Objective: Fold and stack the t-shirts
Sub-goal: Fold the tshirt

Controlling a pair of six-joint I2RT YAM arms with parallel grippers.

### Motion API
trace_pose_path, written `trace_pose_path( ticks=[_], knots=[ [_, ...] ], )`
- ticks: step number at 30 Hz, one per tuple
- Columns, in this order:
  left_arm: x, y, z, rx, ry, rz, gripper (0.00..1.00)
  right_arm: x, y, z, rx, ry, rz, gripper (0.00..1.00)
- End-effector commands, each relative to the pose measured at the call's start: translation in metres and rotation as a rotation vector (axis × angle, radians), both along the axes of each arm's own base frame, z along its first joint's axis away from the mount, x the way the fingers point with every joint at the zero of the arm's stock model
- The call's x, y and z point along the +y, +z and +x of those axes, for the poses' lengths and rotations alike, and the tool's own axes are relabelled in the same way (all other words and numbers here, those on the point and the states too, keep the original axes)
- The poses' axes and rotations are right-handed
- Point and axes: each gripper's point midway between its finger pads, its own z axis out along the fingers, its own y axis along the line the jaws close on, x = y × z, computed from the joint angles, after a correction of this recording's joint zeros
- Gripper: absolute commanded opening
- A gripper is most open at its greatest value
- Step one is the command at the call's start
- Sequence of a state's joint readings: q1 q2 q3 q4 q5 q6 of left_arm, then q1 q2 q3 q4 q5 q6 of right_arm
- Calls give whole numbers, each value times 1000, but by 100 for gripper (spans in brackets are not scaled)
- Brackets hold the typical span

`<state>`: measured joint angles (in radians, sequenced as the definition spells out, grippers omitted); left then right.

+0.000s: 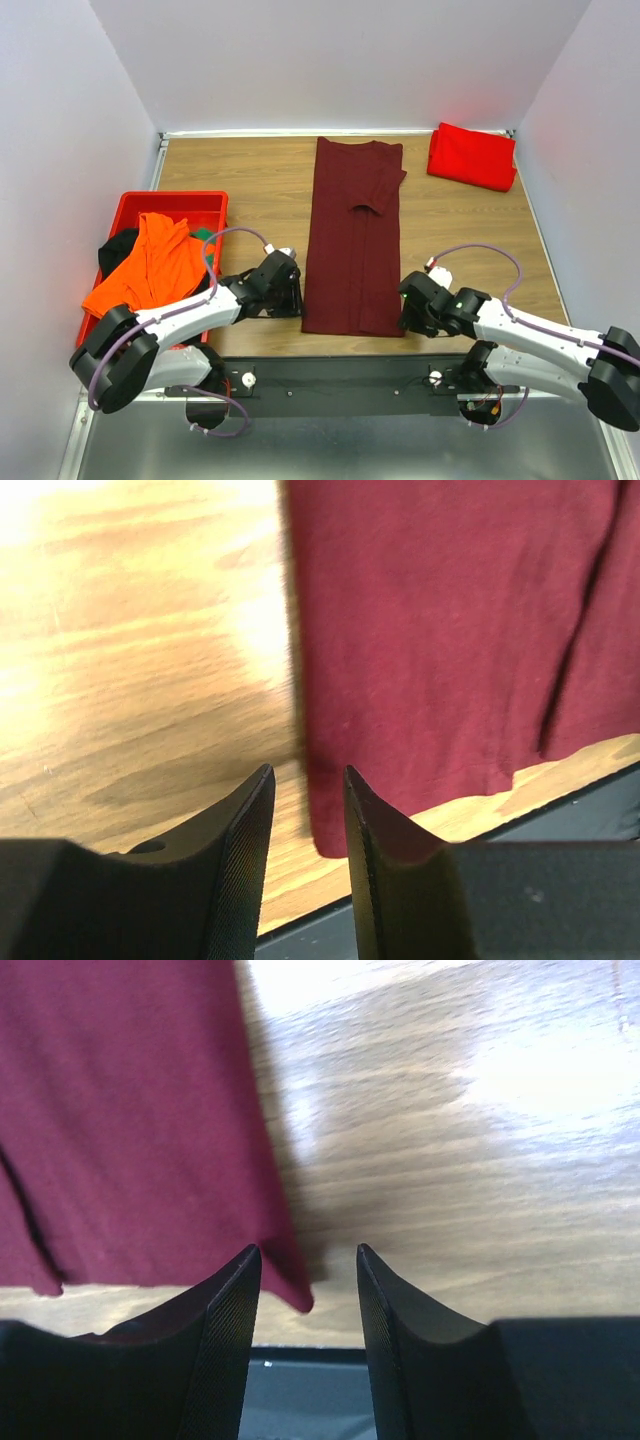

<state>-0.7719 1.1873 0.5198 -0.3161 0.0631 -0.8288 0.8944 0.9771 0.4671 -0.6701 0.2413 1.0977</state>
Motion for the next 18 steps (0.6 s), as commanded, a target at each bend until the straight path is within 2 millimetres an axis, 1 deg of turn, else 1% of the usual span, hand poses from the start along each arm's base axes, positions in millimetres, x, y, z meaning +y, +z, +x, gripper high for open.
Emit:
trace_pose_path(
  ticks=[1, 2, 7, 12, 18],
  knots=[
    [-2, -5, -10, 32, 9, -37, 42, 6, -4, 3, 9, 18, 66, 51],
    [-1, -8, -13, 43, 3, -36, 42, 4, -5, 3, 12, 16, 69, 51],
    [-2, -13, -23, 64, -21, -41, 42, 7, -12, -3, 46, 25, 107, 51],
    [-5, -16, -30, 82, -44, -54, 42, 10, -15, -12, 75, 41, 136, 44],
    [-2, -23, -42, 116, -60, -46, 42, 8, -20, -21, 107, 49, 148, 42]
  ],
)
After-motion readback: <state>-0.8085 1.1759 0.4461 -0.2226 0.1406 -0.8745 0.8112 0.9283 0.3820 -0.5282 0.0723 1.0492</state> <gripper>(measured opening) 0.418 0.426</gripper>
